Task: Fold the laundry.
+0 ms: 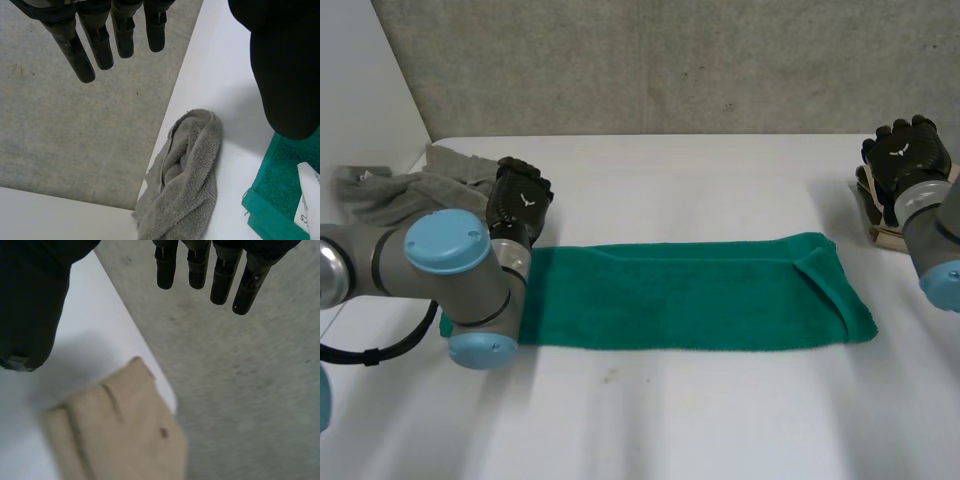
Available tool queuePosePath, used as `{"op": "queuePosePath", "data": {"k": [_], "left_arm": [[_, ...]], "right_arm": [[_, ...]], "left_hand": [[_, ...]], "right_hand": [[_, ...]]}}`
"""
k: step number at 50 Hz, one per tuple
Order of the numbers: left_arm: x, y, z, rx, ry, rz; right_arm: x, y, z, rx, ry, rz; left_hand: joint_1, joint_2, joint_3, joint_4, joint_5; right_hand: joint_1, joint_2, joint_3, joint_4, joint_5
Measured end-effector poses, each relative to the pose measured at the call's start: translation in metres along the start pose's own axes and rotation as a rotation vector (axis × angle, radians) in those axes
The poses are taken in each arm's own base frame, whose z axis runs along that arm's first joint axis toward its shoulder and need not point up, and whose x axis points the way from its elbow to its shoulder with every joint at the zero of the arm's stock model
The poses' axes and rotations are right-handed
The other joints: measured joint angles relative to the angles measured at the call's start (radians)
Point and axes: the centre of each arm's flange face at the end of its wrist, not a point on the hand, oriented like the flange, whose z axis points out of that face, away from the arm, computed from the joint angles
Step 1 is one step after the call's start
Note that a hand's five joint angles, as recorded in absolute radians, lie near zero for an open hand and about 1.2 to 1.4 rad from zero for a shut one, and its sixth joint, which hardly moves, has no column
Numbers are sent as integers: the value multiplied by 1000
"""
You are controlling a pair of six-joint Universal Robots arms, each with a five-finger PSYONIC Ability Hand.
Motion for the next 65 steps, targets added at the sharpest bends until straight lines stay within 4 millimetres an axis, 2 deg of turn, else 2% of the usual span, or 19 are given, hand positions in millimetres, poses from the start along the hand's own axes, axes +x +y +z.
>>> {"op": "queuePosePath", "data": {"k": [6,9,10,17,24,25,27,28,29,30,31,32,47,50,53,54,55,61,65], "left_arm": [[-10,-2,-13,-10,8,-17],[-13,-2,-19,-14,11,-35],[-16,-3,-25,-16,15,-68],[-22,-7,-39,-15,24,-151],[-22,-6,-44,-19,34,-178],[-22,-5,-44,-21,35,-178],[-21,-4,-44,-24,36,-177],[-21,-4,-44,-25,36,-176],[-21,-3,-44,-26,36,-175],[-21,-3,-43,-27,37,-175],[-21,-2,-43,-28,37,-174],[-20,-2,-43,-28,38,-174],[-22,-3,-44,-29,32,-173],[-21,-2,-45,-32,35,-173],[-20,-1,-48,-37,41,-172],[-20,-1,-48,-38,42,-172],[-21,-1,-50,-40,44,-172],[-25,-4,-53,-36,41,-176],[-28,-7,-55,-30,38,-187]], "right_arm": [[-6,-2,-39,-117,-177,211],[-11,1,-49,-167,-230,284],[-18,5,-60,-233,-284,388],[-32,17,-66,-292,-313,519],[-54,37,-53,-284,-299,522],[-56,39,-51,-284,-298,518],[-60,42,-46,-281,-297,513],[-61,43,-46,-280,-297,512],[-62,44,-43,-277,-296,511],[-62,44,-41,-274,-295,510],[-62,44,-39,-268,-292,509],[-61,43,-38,-260,-289,509],[-37,18,1,-93,-197,507],[-37,18,3,-101,-199,510],[-37,19,-2,-137,-217,516],[-36,19,-5,-155,-227,518],[-36,18,-12,-190,-248,523],[-35,19,-33,-271,-300,530],[-40,22,-39,-298,-321,528]], "left_hand": [[0,0,0,0,0],[0,0,0,0,0],[0,0,0,0,0],[0,0,0,0,0],[0,0,0,0,0],[0,0,0,0,0],[0,0,0,0,0],[0,0,0,0,0],[0,0,0,0,0],[0,0,0,0,0],[0,0,0,0,0],[0,0,0,0,0],[0,0,0,0,0],[0,0,0,0,0],[0,0,0,0,0],[0,0,0,0,0],[0,0,0,0,0],[0,0,0,0,0],[0,0,0,0,0]], "right_hand": [[0,0,0,0,0],[0,0,0,0,0],[0,0,0,0,0],[0,0,0,0,0],[43,74,75,49,59],[139,168,178,153,151],[502,575,575,550,526],[502,575,575,550,526],[678,808,803,765,733],[678,808,803,765,733],[780,949,950,928,901],[786,956,959,941,915],[791,957,966,953,933],[681,823,832,813,818],[681,823,832,813,818],[454,530,537,522,536],[392,465,468,445,456],[306,362,361,344,341],[279,332,333,314,310]]}}
